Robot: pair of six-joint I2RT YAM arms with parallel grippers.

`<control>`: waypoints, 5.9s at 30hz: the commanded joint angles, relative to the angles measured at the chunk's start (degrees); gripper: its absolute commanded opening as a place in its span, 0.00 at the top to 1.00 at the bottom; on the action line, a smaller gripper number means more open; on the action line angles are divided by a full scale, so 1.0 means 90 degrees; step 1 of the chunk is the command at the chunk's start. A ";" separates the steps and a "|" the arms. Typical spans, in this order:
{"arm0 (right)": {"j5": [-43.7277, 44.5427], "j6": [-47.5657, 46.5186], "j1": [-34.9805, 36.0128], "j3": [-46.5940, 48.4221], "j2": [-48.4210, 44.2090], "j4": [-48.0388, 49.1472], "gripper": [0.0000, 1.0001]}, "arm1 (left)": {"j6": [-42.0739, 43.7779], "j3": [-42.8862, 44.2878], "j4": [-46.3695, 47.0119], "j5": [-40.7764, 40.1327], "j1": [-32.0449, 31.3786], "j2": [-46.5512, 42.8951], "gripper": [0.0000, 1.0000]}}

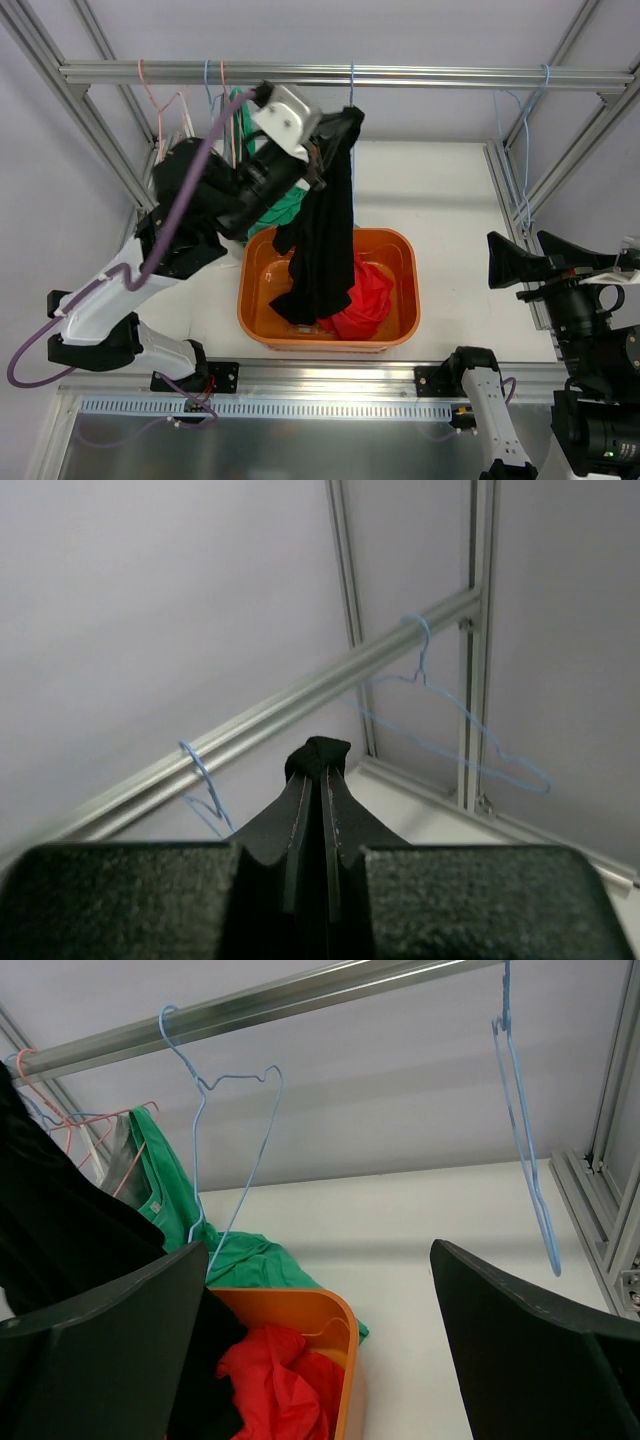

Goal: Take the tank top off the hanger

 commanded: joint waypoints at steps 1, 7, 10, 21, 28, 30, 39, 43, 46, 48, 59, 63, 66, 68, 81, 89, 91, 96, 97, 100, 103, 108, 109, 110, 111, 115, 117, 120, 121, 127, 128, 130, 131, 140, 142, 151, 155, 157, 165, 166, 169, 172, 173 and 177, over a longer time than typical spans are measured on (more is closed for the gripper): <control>-0.0143 -0.0057 0.0031 -0.0035 0.0042 0.0334 0.00 | -0.0384 -0.0855 -0.0026 -0.0339 -0.0057 -0.0232 1.00; -0.0221 0.0021 0.0031 -0.0377 -0.0036 0.0578 0.01 | -0.1077 -0.2789 0.0257 -0.0887 -0.0057 -0.0896 1.00; -0.0319 0.0100 0.0031 -0.0504 -0.0046 0.0705 0.01 | -0.1448 -0.3639 0.0452 -0.0937 -0.0057 -0.1218 1.00; -0.0796 0.0314 0.0031 -0.0758 0.0178 0.0959 0.01 | -0.2192 -0.5252 0.0492 -0.0674 -0.0057 -0.1842 0.02; -0.1645 0.0607 0.0031 -0.0729 0.0764 0.1115 0.01 | -0.2455 -0.5322 -0.0005 -0.1081 -0.0057 -0.2567 0.01; -0.2075 0.0812 0.0031 -0.0777 0.0989 0.1262 0.00 | -0.2504 -0.4776 -0.0726 -0.1998 -0.0037 -0.2411 0.01; -0.2632 0.0998 0.0041 -0.1168 0.1204 0.1741 0.00 | -0.3812 -0.1406 -0.3872 -0.1748 0.2802 -0.1249 0.01; -0.2955 0.0794 0.0041 -0.1217 0.1292 0.1692 0.01 | -0.4057 -0.1307 -0.4088 -0.1416 0.4333 -0.1492 0.01; -0.3150 0.0473 0.0041 -0.1198 0.1263 0.1517 0.01 | -0.4038 -0.1472 -0.4166 -0.0549 0.5311 -0.1619 0.01; -0.3336 0.0267 0.0041 -0.1197 0.1195 0.1399 0.01 | -0.3950 -0.1560 -0.4176 0.0241 0.6356 -0.1542 0.01; -0.4117 -0.0291 0.0041 -0.1461 0.0755 0.1330 0.01 | -0.3442 -0.1288 -0.4245 0.3292 0.8576 -0.0312 0.22; -0.4225 -0.0271 0.0050 -0.1588 0.0619 0.1448 0.01 | -0.3295 -0.0966 -0.4284 0.3165 0.8615 0.0011 0.52; -0.4225 -0.0281 0.0070 -0.1588 0.0599 0.1457 0.01 | -0.3285 -0.0926 -0.4274 0.2931 0.8615 0.0021 0.59; -0.4244 -0.0281 0.0070 -0.1579 0.0599 0.1448 0.01 | -0.3198 -0.0878 -0.4284 0.2882 0.8615 0.0079 0.67; -0.4225 -0.0262 0.0070 -0.1637 0.0589 0.1545 0.00 | -0.3139 0.0166 -0.4293 0.2501 0.8615 0.0353 1.00; -0.4283 -0.0223 0.0080 -0.1510 0.0784 0.1652 0.00 | -0.3256 0.0432 -0.4294 0.2472 0.8615 0.0071 1.00; -0.4390 -0.0184 0.0080 -0.1491 0.0843 0.1760 0.01 | -0.3285 0.0198 -0.4284 0.2423 0.8615 -0.0203 1.00; -0.4605 0.0158 0.0148 -0.1354 0.1154 0.2062 0.01 | -0.3256 -0.0378 -0.4284 0.2258 0.8605 -0.0788 1.00; -0.4615 0.0168 0.0148 -0.1296 0.1204 0.2082 0.00 | -0.3256 -0.0457 -0.4274 0.2228 0.8615 -0.0857 1.00; -0.4635 0.0226 0.0177 -0.1256 0.1311 0.2170 0.00 | -0.3159 -0.0536 -0.4196 0.2208 0.8615 -0.0868 1.00; -0.4655 0.0266 0.0177 -0.1295 0.1321 0.2258 0.01 | -0.3129 -0.0311 -0.4206 0.2218 0.8615 -0.0712 1.00; -0.4655 0.0236 0.0236 -0.1344 0.1302 0.2268 0.00 | -0.3012 -0.0320 -0.4215 0.1711 0.8615 -0.1140 1.00; -0.4655 0.0256 0.0255 -0.1354 0.1321 0.2287 0.00 | -0.2983 -0.0379 -0.4225 0.1623 0.8615 -0.1276 1.00; -0.4674 0.0372 0.0284 -0.1354 0.1380 0.2384 0.01 | -0.2963 -0.0631 -0.4235 0.1390 0.8615 -0.1461 1.00; -0.4771 0.0509 0.0304 -0.1402 0.1399 0.2540 0.00 | -0.2963 -0.0826 -0.4235 0.1233 0.8615 -0.1879 1.00; -0.5192 0.1592 0.0596 -0.1472 0.1546 0.3741 0.00 | -0.2973 -0.2045 -0.4235 0.0860 0.8605 -0.2936 1.00; -0.4988 0.1585 0.1074 -0.1257 0.1711 0.3791 0.01 | -0.3041 -0.2409 -0.4254 0.1141 0.8615 -0.3502 1.00; -0.4754 0.1477 0.1836 -0.0720 0.2169 0.3782 0.00 | -0.3158 -0.2986 -0.4332 0.1357 0.8615 -0.4167 1.00; -0.4656 0.1457 0.2012 -0.0468 0.2316 0.3782 0.00 | -0.3158 -0.3093 -0.4391 0.1416 0.8615 -0.4294 1.00; -0.3222 0.0133 0.4481 0.0578 0.3808 0.2904 0.02 | -0.3490 -0.3201 -0.5132 0.2948 0.8605 -0.5173 1.00; -0.3045 0.0003 0.5083 0.0812 0.4024 0.2835 0.02 | -0.3568 -0.3298 -0.5249 0.2969 0.8605 -0.5406 1.00; -0.2586 -0.0366 0.5614 0.1067 0.4696 0.2844 0.02 | -0.3637 -0.3483 -0.5609 0.3008 0.8605 -0.5622 1.00; -0.2478 -0.0495 0.6129 0.1329 0.4952 0.2922 0.03 | -0.3743 -0.3533 -0.5728 0.3067 0.8605 -0.5827 1.00; -0.1881 -0.0876 0.7452 0.2747 0.7667 0.3741 0.17 | -0.4241 -0.4090 -0.6100 0.3351 0.8244 -0.6570 1.00; -0.1775 -0.1091 0.7569 0.3058 0.8195 0.3752 0.20 | -0.4272 -0.3945 -0.6100 0.3350 0.8166 -0.6581 1.00; -0.0788 -0.1833 0.7629 0.4222 0.9475 0.3820 0.37 | -0.4282 -0.3963 -0.6100 0.3370 0.8098 -0.6610 1.00; -0.0310 -0.2146 0.7628 0.4437 0.9690 0.3928 0.41 | -0.4301 -0.3876 -0.6149 0.3233 0.7951 -0.6581 1.00; -0.0163 -0.2263 0.7629 0.4457 0.9749 0.3957 0.41 | -0.4301 -0.3797 -0.6159 0.3194 0.7912 -0.6561 1.00; -0.0055 -0.2488 0.7619 0.4808 1.0217 0.3957 0.44 | -0.4350 -0.3680 -0.6169 0.3087 0.7834 -0.6571 1.00; -0.0045 -0.2527 0.7619 0.4808 1.0247 0.3957 0.44 | -0.4350 -0.3661 -0.6178 0.3067 0.7834 -0.6571 1.00; -0.0045 -0.2576 0.7609 0.4818 1.0335 0.3996 0.48 | -0.4350 -0.3631 -0.6169 0.3106 0.7844 -0.6532 1.00; -0.0006 -0.2576 0.7609 0.4828 1.0374 0.4075 0.58 | -0.4321 -0.3602 -0.6169 0.3116 0.7844 -0.6493 1.00; -0.0025 -0.2566 0.7609 0.4828 1.0374 0.4084 0.64 | -0.4301 -0.3602 -0.6169 0.3077 0.7844 -0.6512 1.00; -0.0035 -0.2566 0.7609 0.4808 1.0287 0.4094 0.64 | -0.4204 -0.3709 -0.6178 0.2892 0.7834 -0.6532 1.00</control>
